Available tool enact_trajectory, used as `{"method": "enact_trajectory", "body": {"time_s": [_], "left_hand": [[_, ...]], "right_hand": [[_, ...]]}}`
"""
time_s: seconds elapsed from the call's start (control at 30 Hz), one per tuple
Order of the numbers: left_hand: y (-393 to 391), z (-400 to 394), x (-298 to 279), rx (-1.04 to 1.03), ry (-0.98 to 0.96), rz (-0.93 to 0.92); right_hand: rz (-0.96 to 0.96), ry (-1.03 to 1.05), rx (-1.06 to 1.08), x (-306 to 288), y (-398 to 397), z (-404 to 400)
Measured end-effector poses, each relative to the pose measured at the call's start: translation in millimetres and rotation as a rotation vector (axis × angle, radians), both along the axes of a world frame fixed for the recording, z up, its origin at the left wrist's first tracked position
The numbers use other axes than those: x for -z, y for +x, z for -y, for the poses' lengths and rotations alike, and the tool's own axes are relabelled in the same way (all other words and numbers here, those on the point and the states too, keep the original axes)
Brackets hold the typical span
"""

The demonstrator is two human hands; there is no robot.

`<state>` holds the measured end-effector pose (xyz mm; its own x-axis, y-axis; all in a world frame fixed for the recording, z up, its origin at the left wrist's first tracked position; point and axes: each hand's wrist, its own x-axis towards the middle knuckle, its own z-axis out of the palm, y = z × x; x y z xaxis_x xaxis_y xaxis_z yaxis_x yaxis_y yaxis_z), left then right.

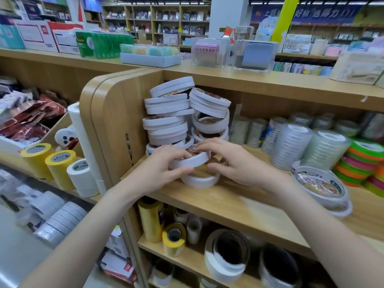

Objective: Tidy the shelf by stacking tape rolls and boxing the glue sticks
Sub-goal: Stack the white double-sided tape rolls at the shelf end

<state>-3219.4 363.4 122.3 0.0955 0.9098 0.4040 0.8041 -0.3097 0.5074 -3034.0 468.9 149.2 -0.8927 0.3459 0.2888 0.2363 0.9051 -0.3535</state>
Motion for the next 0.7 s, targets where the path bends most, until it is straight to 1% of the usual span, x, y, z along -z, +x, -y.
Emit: {"method": "enact_trajectory", "body": {"time_s": [0.03, 0.1, 0.13, 0.17, 0.2, 0.23, 0.27, 0.33, 0.4, 0.53, 0.7], "left_hand": [[1.6, 2.2, -1.4, -0.022, 0.043, 0.042], [2.4, 8.3, -4.2, -0.140, 0.244, 0.120], [0.6, 11.4, -4.9, -0.243, 0.377, 0.072], [-2.4, 13.5, -4.5, -0.365, 0.483, -0.038], [-6.5, 14.6, -2.5, -0.464, 0.526, -0.173], [-10.6, 14.4, 0.6, -0.521, 0.503, -0.294], [-14.8, 12.5, 4.4, -0.537, 0.446, -0.376], [-20.1, 6.3, 10.4, -0.519, 0.349, -0.439], [-22.0, 1.5, 8.0, -0.512, 0.351, -0.436], [-24.1, -4.7, 1.5, -0.473, 0.345, -0.366], [-21.7, -1.4, 18.2, -0.403, 0.296, -0.307]], "right_hand": [[0.015, 0.037, 0.004, 2.4, -4.0, -0.1], [0.005, 0.114, 0.039, 5.0, -8.2, -1.3], [-0.017, 0.140, 0.058, 5.6, -9.3, -1.6], [-0.042, 0.145, 0.075, 5.8, -9.4, -1.9], [-0.076, 0.135, 0.094, 5.8, -9.2, -2.3], [-0.112, 0.115, 0.115, 5.9, -8.7, -2.3], [-0.146, 0.095, 0.131, 6.2, -8.3, -2.3], [-0.182, 0.052, 0.139, 7.0, -7.8, -3.0], [-0.202, 0.054, 0.139, 6.2, -6.4, -6.0], [-0.301, 0.108, 0.199, -12.1, 11.0, -16.5], [-0.276, 0.217, 0.348, -24.5, 43.2, -22.9]]}}
